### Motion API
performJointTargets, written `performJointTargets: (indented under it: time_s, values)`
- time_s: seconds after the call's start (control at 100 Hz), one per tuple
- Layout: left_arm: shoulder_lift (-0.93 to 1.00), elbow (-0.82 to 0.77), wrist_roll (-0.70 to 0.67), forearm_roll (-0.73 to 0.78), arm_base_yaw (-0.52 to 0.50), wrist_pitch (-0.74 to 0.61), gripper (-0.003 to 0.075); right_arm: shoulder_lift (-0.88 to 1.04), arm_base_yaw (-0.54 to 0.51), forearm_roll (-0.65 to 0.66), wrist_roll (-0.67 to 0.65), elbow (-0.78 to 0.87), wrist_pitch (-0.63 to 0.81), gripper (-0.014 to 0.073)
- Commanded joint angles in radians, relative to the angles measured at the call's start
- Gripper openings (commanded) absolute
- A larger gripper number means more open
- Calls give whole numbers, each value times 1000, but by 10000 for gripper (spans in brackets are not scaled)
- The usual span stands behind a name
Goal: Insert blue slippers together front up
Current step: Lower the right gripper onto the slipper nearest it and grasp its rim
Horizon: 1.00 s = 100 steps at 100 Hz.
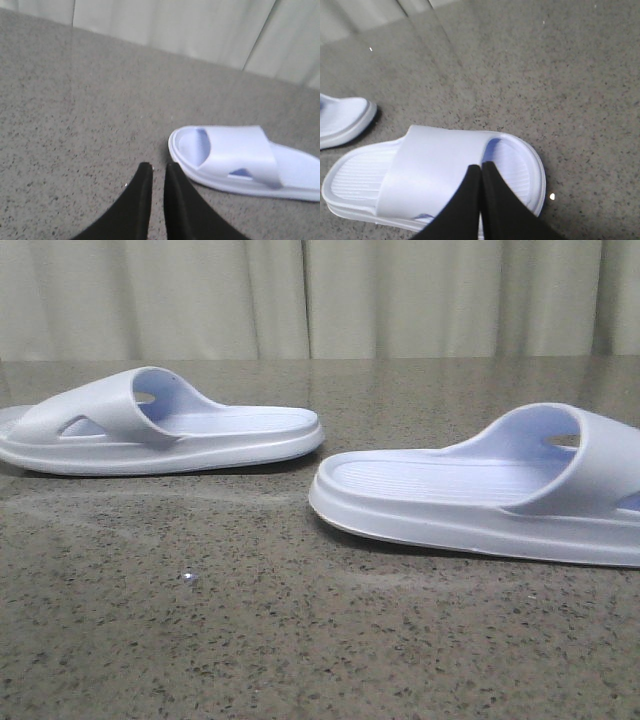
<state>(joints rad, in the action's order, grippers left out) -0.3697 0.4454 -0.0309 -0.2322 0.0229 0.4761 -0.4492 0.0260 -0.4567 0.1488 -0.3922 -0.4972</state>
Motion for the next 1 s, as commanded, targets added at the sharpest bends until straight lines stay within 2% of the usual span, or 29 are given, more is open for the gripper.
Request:
performJointTargets:
  time_s: [0.0, 0.17, 0.24, 0.36, 0.41, 0.48, 0.57, 0.78, 0.99]
  values:
    - [-103, 76, 42, 4, 8, 25, 16, -114, -5, 28, 5, -99, -32, -78]
    - [-177, 94, 89, -58, 8, 45, 24, -224, -5, 37, 5, -159, -129, -77]
    - [-191, 94, 130, -99, 8, 47, 71, -233, -5, 51, 5, -166, -139, -69]
    - [-222, 94, 139, -144, 8, 45, 246, -233, -5, 93, 5, -169, -150, 38]
    - [-237, 94, 139, -155, 8, 39, 340, -233, -5, 111, 5, -169, -150, 120]
    - [-257, 94, 139, -176, 8, 25, 414, -235, -5, 133, 5, -169, -148, 222]
    - [-275, 94, 142, -208, 8, 10, 422, -244, -11, 152, 5, -169, -140, 282]
    - [-318, 94, 167, -233, 8, 3, 422, -337, -93, 150, 5, -180, -166, 280]
    - [-349, 94, 197, -254, 8, 3, 422, -427, -102, 128, 20, -238, -160, 279]
